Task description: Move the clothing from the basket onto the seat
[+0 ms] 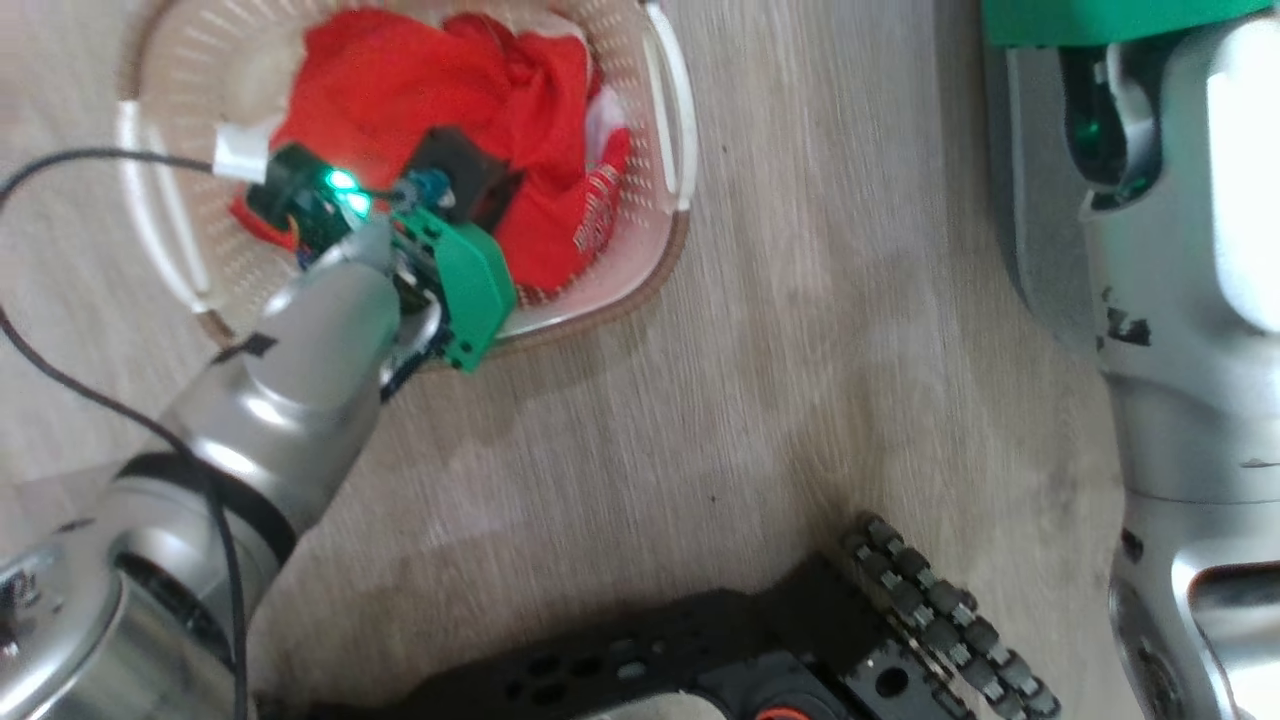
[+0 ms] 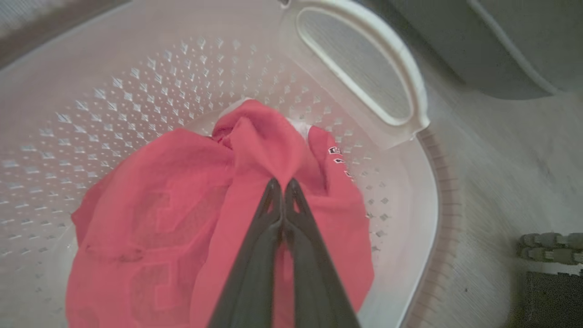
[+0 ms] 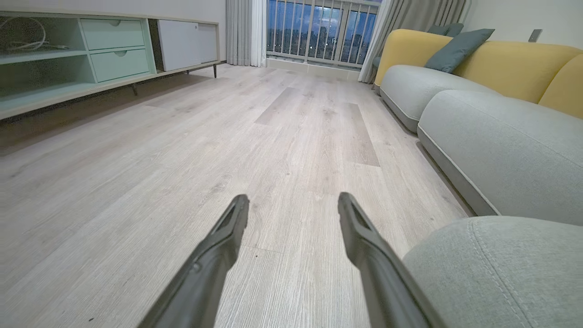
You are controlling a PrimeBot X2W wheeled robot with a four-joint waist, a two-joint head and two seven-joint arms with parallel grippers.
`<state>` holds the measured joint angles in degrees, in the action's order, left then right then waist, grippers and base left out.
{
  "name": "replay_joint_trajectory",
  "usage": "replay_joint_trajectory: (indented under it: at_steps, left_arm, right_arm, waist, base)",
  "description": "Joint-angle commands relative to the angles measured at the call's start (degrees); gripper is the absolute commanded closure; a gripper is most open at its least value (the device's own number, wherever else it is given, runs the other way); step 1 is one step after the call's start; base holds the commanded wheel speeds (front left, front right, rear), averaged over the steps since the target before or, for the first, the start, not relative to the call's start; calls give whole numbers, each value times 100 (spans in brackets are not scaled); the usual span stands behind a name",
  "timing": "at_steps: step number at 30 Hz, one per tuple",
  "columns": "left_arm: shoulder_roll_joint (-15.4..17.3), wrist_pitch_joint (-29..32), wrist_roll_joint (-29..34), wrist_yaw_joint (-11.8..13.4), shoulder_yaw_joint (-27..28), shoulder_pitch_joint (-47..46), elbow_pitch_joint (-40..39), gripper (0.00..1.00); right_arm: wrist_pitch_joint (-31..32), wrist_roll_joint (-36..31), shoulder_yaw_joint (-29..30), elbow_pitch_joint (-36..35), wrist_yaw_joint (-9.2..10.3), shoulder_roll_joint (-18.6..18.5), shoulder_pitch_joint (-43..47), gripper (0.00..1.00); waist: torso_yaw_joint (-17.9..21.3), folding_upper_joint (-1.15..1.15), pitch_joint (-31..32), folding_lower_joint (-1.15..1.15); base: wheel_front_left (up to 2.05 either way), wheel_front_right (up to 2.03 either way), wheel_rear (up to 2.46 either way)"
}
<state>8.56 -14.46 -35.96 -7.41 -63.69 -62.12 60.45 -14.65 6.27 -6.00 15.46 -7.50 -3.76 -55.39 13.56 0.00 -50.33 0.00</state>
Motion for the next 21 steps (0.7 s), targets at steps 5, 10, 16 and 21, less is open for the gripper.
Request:
replay_joint_trajectory:
  at_steps: [5,10,16,21]
  left_arm:
    - [38,-53,-108,-7,346,412,-487,100]
    - [44,-53,-94,-7,691,800,-841,100]
    - [84,-53,43,-7,1167,1329,-1252,100]
    - [94,-53,165,-7,1504,1626,-1498,100]
  right_arm:
    - [-35,-104,-12,119,1,88,401,0]
    - [-35,-184,1,395,1,88,656,0]
    - [-35,-272,51,658,1,88,1014,0]
    - [-35,-289,72,799,1,88,1223,0]
  waist:
    - [-367,0,783,0]
    - [-564,0,1383,0]
    - [-762,0,2099,0]
    - [-872,0,2486,0]
  base:
    - [0,0,0]
    - [0,0,0]
    - [0,0,0]
    - [0,0,0]
